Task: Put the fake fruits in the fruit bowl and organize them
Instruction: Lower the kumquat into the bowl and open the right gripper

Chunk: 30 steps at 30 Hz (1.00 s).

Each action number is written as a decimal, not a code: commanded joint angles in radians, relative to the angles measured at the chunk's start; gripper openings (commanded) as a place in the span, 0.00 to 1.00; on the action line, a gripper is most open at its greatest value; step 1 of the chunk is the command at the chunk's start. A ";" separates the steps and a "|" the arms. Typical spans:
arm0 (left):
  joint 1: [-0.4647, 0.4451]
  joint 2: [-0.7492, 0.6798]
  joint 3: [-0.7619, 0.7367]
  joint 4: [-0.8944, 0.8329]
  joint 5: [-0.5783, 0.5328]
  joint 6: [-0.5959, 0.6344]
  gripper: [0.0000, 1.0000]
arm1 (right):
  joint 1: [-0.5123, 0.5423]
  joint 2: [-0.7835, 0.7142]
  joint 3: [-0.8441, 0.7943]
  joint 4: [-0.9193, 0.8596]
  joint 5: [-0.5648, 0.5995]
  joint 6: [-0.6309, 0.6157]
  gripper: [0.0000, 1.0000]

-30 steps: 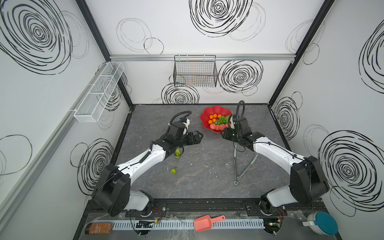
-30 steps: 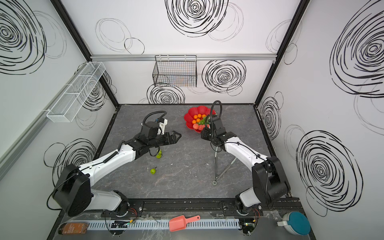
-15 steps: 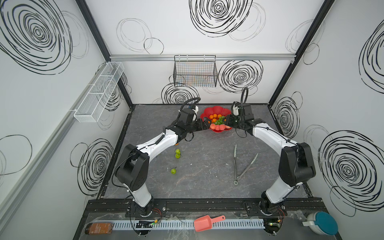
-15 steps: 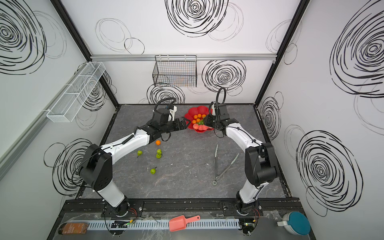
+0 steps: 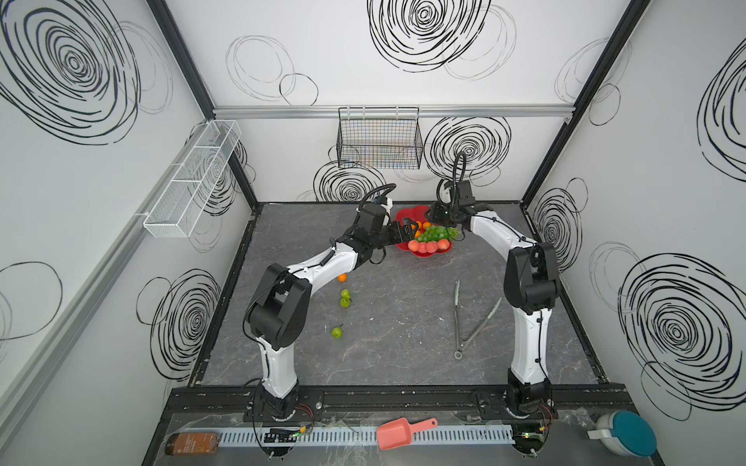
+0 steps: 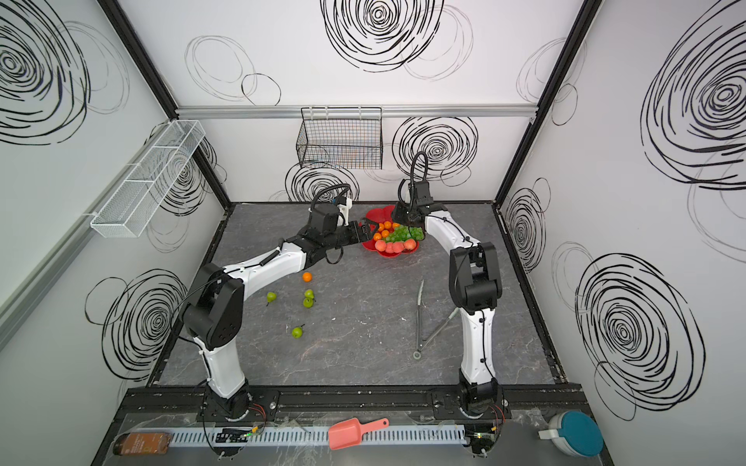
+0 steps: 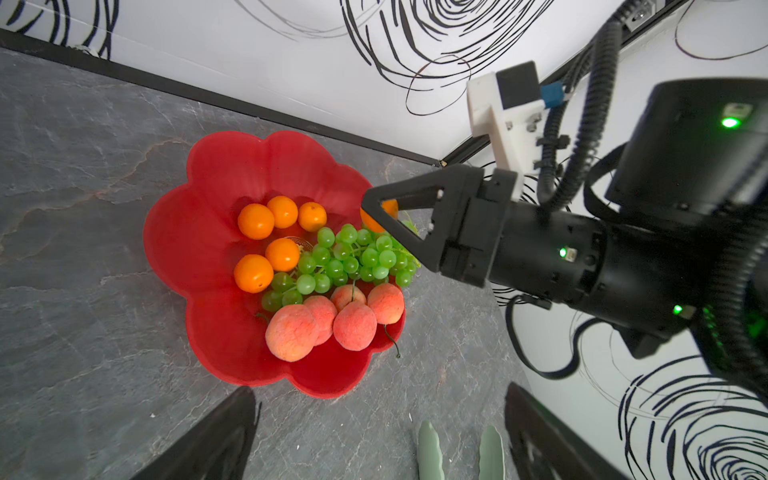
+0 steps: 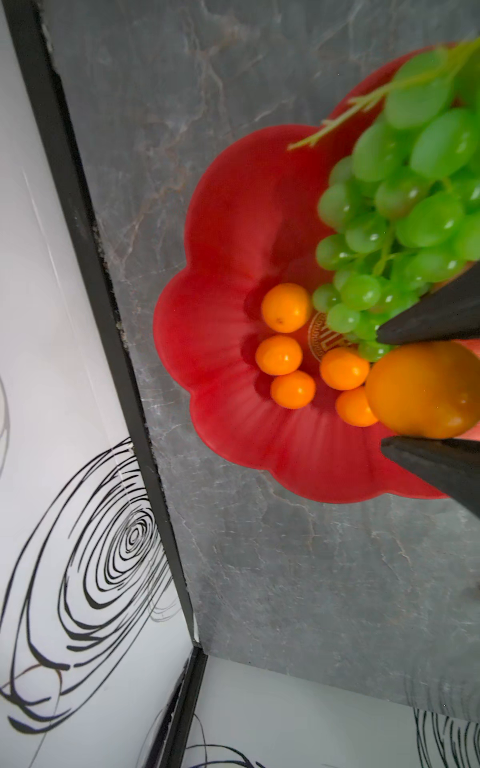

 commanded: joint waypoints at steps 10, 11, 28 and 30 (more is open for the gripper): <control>0.047 0.022 -0.023 0.204 -0.001 -0.069 0.96 | -0.018 0.252 0.347 -0.105 0.044 -0.083 0.38; 0.048 0.024 -0.023 0.205 -0.003 -0.066 0.96 | -0.018 0.263 0.353 -0.098 0.042 -0.086 0.38; 0.066 0.014 -0.040 0.206 -0.008 -0.075 0.96 | -0.018 0.376 0.451 -0.114 0.021 -0.080 0.42; 0.068 0.014 -0.040 0.204 -0.008 -0.075 0.96 | -0.018 0.380 0.453 -0.114 0.019 -0.078 0.43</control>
